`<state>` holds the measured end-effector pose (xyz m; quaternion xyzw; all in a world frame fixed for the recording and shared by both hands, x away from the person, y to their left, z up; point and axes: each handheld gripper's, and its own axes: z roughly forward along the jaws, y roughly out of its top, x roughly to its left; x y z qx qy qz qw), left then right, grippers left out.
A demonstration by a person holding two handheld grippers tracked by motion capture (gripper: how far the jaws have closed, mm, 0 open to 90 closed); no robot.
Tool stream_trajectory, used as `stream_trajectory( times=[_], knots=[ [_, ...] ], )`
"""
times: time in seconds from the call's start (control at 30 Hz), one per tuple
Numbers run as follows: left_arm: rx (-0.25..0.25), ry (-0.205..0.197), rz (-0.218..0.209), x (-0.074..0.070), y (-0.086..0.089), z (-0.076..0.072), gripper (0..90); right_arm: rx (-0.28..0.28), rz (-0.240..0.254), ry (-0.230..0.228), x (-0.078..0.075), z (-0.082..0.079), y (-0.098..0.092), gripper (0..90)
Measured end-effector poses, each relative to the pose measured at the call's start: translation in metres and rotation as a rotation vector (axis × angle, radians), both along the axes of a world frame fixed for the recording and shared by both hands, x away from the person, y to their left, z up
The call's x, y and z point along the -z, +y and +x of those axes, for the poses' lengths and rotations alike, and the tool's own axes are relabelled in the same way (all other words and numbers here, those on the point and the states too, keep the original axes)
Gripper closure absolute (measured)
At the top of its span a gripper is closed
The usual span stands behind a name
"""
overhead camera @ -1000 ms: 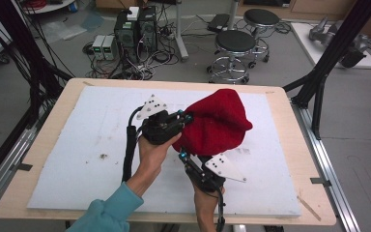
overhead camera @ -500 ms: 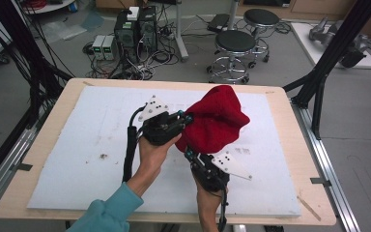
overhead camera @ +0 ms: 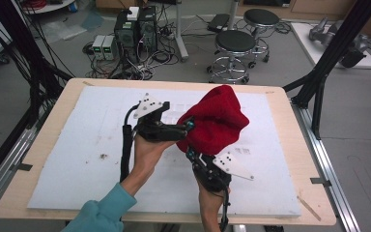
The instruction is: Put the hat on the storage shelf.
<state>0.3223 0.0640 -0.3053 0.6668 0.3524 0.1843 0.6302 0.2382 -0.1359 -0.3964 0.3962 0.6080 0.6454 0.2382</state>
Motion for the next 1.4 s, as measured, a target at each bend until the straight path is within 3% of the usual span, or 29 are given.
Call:
stream_trajectory(
  times=[0.07,0.17,0.23,0.5,0.67,0.77,0.8,0.87,1.03,1.17,1.4],
  knots=[
    [0.008,-0.014,-0.022,-0.001,0.007,0.001,2.0,0.004,-0.002,-0.002,0.000,0.001,-0.001,85.8],
    [0.020,-0.003,-0.013,-0.001,0.015,0.002,1.9,0.003,0.002,0.000,0.000,0.001,-0.002,85.7],
    [0.036,0.005,0.024,0.000,0.020,0.003,1.9,0.006,0.005,0.005,-0.001,0.002,-0.002,85.7],
    [0.077,-0.030,0.155,0.013,0.052,-0.002,2.0,-0.002,-0.020,0.004,-0.007,0.007,-0.008,85.7],
    [0.081,-0.041,0.192,0.031,0.082,-0.008,2.0,0.005,-0.045,0.001,-0.014,0.014,-0.012,85.7],
    [0.077,-0.044,0.240,0.042,0.101,-0.010,2.0,0.013,-0.087,-0.008,-0.023,0.024,-0.018,85.7],
    [0.089,-0.039,0.248,0.049,0.113,-0.012,2.0,0.017,-0.096,-0.008,-0.025,0.026,-0.019,85.7],
    [0.090,-0.033,0.250,0.053,0.120,-0.013,2.0,0.015,-0.105,-0.002,-0.027,0.029,-0.020,85.7],
    [0.092,-0.031,0.293,0.077,0.152,-0.024,2.0,0.023,-0.187,0.012,-0.043,0.053,-0.024,85.7],
    [0.082,-0.025,0.293,0.090,0.167,-0.029,2.0,0.024,-0.219,0.014,-0.048,0.065,-0.025,85.7],
    [0.071,-0.020,0.304,0.109,0.192,-0.039,2.0,0.006,-0.264,0.069,-0.046,0.092,-0.022,85.7]
  ],
)
